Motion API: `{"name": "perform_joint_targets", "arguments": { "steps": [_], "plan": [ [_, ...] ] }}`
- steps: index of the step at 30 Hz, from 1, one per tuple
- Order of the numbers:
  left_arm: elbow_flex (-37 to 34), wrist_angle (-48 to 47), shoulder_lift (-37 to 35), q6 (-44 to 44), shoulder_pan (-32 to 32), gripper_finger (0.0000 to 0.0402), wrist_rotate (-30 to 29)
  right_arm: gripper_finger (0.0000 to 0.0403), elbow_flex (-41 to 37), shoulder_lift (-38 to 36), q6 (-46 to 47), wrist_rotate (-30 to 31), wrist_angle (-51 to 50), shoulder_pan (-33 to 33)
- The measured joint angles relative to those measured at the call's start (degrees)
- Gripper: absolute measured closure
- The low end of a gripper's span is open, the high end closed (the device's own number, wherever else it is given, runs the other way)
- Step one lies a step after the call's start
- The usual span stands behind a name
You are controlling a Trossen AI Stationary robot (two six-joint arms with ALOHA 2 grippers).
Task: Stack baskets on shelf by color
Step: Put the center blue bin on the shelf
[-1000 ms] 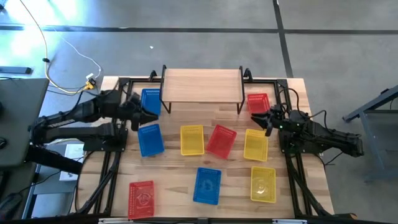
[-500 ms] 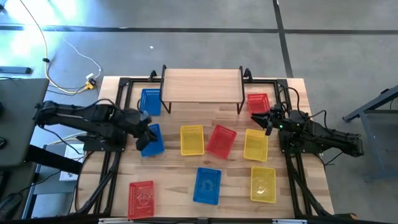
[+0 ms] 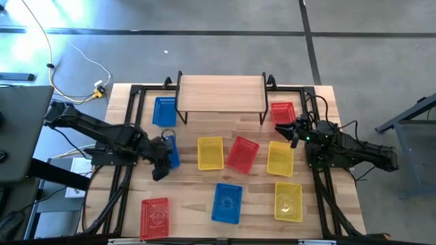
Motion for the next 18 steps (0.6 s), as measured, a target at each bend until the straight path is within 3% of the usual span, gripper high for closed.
{"name": "perform_joint_targets", "arguments": {
  "steps": [18],
  "plan": [
    [-0.02, -0.63, 13.43, -3.44, -4.49, 0.0285, -5.02, 0.0295, 0.00, 0.00, 0.00, -0.02, 0.00, 0.01]
  ]
}}
